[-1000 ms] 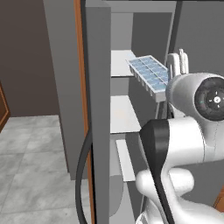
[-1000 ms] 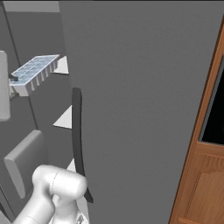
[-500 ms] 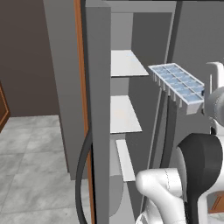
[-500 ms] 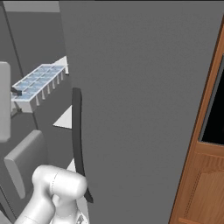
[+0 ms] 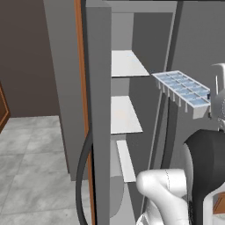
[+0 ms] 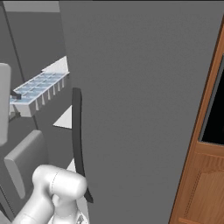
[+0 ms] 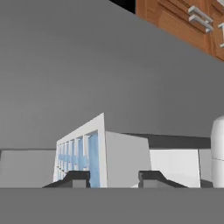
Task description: Open the freezer door, pick up the ice cube tray from the freezer, and place it on the dining counter.
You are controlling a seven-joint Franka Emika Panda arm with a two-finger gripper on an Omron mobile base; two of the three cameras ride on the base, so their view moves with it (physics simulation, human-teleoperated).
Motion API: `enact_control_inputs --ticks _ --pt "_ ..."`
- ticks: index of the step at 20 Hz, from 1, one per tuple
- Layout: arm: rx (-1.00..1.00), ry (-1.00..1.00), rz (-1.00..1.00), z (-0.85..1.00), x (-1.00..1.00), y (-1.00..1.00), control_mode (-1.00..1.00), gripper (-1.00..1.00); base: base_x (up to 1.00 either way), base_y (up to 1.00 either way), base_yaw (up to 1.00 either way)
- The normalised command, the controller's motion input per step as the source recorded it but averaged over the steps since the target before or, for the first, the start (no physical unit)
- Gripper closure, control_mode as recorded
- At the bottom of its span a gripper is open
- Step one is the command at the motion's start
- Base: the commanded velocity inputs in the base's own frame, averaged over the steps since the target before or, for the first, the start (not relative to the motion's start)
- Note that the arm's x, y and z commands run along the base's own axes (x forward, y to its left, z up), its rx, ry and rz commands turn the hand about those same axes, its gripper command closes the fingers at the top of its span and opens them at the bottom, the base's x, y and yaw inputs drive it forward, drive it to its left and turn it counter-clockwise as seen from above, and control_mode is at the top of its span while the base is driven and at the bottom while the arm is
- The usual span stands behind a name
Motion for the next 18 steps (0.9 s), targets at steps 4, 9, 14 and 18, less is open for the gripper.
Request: enact_control_inputs --ticks 4,9,14,18 --pt "0.00 0.04 0.00 0.00 -0.01 -0.03 1.00 1.00 -0.02 0.00 0.00" --pt "0.00 0.00 0.00 0.00 0.00 0.00 1.00 1.00 -0.81 -0.04 -0.09" --pt "0.00 0.00 0.00 0.00 0.00 0.00 1.00 1.00 -1.00 -0.18 -0.43" --pt "0.00 0.00 0.00 0.00 0.00 0.00 1.00 1.00 -0.83 -0.03 -0.77"
